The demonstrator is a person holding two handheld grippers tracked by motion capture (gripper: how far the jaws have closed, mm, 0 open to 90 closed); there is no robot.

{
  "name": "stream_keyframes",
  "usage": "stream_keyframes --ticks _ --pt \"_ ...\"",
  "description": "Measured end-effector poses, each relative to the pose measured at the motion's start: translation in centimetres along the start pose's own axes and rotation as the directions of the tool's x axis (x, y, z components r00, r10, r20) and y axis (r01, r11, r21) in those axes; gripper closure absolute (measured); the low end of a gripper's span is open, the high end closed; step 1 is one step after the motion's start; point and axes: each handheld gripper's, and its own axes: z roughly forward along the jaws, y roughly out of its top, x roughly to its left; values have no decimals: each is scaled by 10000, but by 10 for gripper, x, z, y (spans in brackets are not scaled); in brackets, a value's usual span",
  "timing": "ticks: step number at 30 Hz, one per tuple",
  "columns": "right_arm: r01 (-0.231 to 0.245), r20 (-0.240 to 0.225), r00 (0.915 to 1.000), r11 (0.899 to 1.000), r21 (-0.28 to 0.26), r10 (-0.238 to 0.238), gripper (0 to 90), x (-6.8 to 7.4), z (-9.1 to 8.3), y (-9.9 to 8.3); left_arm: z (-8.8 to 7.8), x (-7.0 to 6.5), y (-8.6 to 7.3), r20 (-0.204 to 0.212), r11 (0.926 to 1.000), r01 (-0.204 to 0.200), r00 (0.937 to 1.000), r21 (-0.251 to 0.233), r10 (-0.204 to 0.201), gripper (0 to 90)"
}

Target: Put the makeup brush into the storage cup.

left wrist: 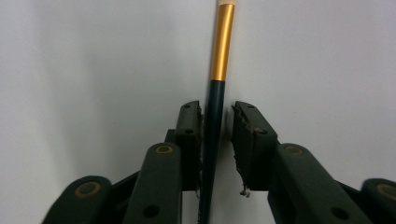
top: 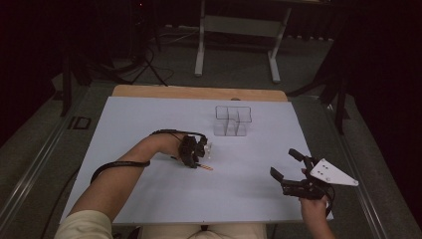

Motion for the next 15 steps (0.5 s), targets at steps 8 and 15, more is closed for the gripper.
stream_keyframes --ticks 8,15 --pt "40 -11 10000 10000 19 -40 115 0 1 0 1 2 3 402 9998 2 9992 207 -10 810" --pt "64 18 10000 10000 -9 -64 115 0 0 0 -2 2 3 238 9996 234 9994 183 -239 841"
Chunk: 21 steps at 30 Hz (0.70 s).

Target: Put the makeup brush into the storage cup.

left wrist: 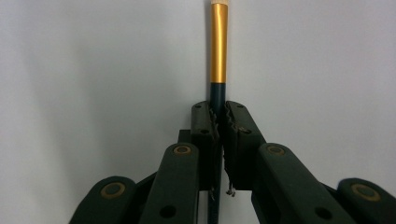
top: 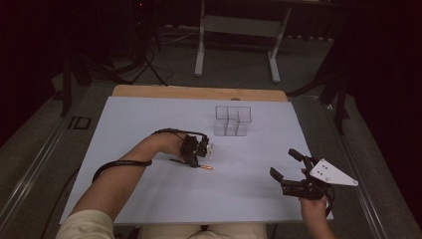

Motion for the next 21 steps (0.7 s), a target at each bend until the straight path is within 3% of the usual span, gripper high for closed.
stream_keyframes --ticks 5,11,16,21 --pt "-21 -3 10000 10000 3 21 115 -1 0 0 -10 -1 -4 -84 9992 259 9996 -300 -261 842" --pt "-19 27 10000 10000 -21 19 115 -1 0 0 -28 -2 -8 -260 9927 822 9961 -879 -848 842" --pt "-44 26 10000 10000 -20 44 115 -1 0 0 -41 -6 -13 -265 9816 1171 9921 -1508 -1224 843" --pt "-52 26 10000 10000 -36 52 115 0 0 0 -55 -10 -19 -233 9647 1472 9875 -2184 -1560 842"
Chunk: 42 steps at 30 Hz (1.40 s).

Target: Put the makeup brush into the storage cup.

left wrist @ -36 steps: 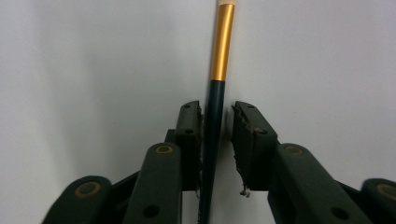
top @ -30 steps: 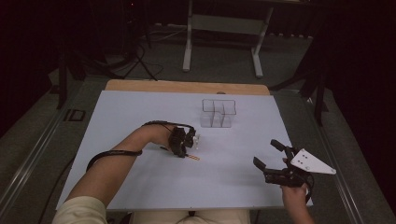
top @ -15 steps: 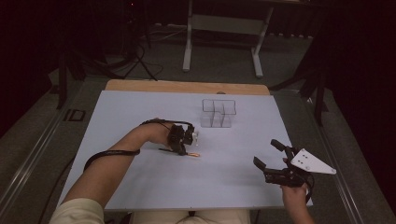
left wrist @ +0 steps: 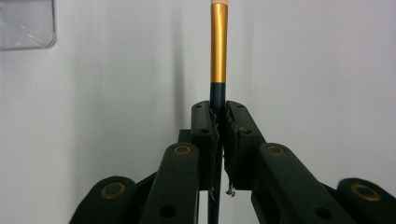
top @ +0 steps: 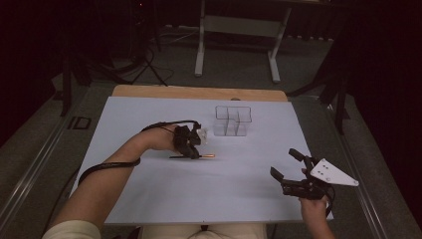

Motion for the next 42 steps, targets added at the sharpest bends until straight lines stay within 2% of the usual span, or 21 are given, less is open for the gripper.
stream_keyframes --ticks 1,10,12,13,16,17,18,19,20,22,25,26,27,28,29,30,33,34,35,38,42 --pt "51 9 10000 10000 -13 -51 115 0 0 0 -4 -1 -1 -21 9998 136 9999 -165 -137 843" --pt "0 5 10000 10000 29 0 115 0 1 0 -19 -10 -4 -40 9948 383 9992 -943 -389 842" --pt "-4 9 10000 10000 32 4 115 0 1 0 -22 -13 -4 -139 9911 474 9987 -1241 -495 843" --pt "-34 -11 10000 10000 11 34 115 0 1 -1 -26 -17 -4 -141 9867 487 9986 -1554 -515 842" --pt "-46 12 10000 10000 16 46 115 1 1 -1 -28 -19 -5 -66 9831 530 9985 -1753 -550 842" --pt "-32 13 10000 10000 25 32 115 1 1 -1 -31 -21 -5 -61 9777 628 9978 -2003 -654 842" --pt "-32 13 10000 10000 25 32 115 1 1 -1 -31 -21 -5 -61 9777 628 9978 -2003 -654 842" --pt "-24 18 10000 10000 29 24 115 1 2 -1 -34 -23 -6 -178 9745 632 9975 -2152 -686 843" --pt "-18 23 10000 10000 22 18 115 1 2 -1 -36 -24 -7 -33 9708 710 9973 -2290 -737 843" --pt "-18 37 10000 10000 18 18 115 1 2 -1 -37 -25 -7 -112 9689 704 9971 -2372 -752 843" --pt "-48 30 10000 10000 21 48 115 1 2 -1 -42 -26 -10 -92 9596 878 9956 -2672 -937 843" --pt "-48 30 10000 10000 21 48 115 1 2 -1 -42 -26 -10 -92 9596 878 9956 -2672 -937 843" --pt "-50 16 10000 10000 18 50 115 1 1 -1 -45 -28 -12 -152 9522 945 9945 -2905 -1033 843" --pt "-42 18 10000 10000 8 42 115 1 1 -1 -45 -28 -12 -152 9522 945 9945 -2905 -1033 843" --pt "-30 24 10000 10000 10 30 115 1 2 -1 -47 -30 -13 -151 9462 1047 9933 -3062 -1148 843" --pt "-20 20 10000 10000 9 20 115 1 2 -1 -47 -30 -13 -151 9462 1047 9933 -3062 -1148 843" --pt "-34 22 10000 10000 39 34 115 2 2 -1 -50 -33 -14 -181 9379 1220 9907 -3247 -1351 843" --pt "-31 21 10000 10000 30 31 115 2 2 -1 -51 -33 -15 -173 9320 1278 9897 -3391 -1419 843" --pt "2 16 10000 10000 46 -2 115 3 2 -1 -51 -33 -15 -173 9320 1278 9897 -3391 -1419 843" --pt "31 -40 10000 10000 83 -30 115 3 3 -1 -55 -37 -17 -206 9136 1538 9845 -3765 -1742 843" --pt "26 -160 9999 10000 96 -24 115 4 4 -1 -57 -41 -17 -254 9040 1648 9815 -3946 -1900 843"
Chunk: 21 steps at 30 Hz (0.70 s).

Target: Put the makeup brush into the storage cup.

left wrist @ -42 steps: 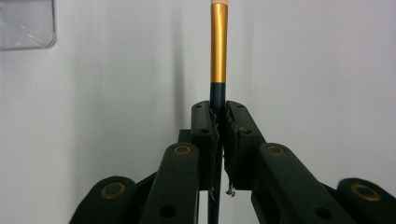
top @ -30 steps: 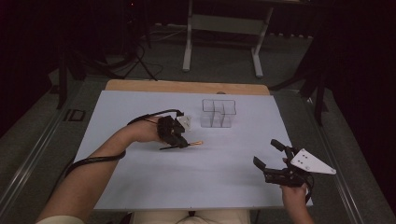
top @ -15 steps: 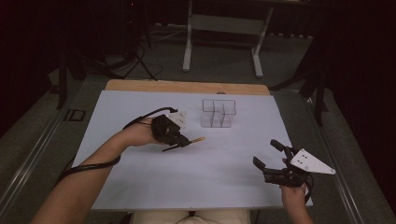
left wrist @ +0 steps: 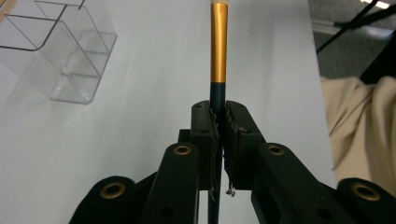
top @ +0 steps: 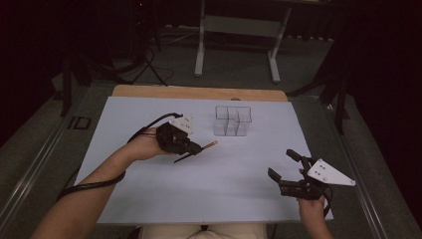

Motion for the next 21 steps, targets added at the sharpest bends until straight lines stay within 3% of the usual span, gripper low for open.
stream_keyframes --ticks 9,21 --pt "65 -42 10000 10000 39 -65 115 1 2 0 -2 -10 2 -108 9977 74 9999 -671 -82 843" --pt "34 -163 9999 9999 111 -32 115 4 4 2 -10 -21 1 -106 9871 308 9994 -1574 -329 843"
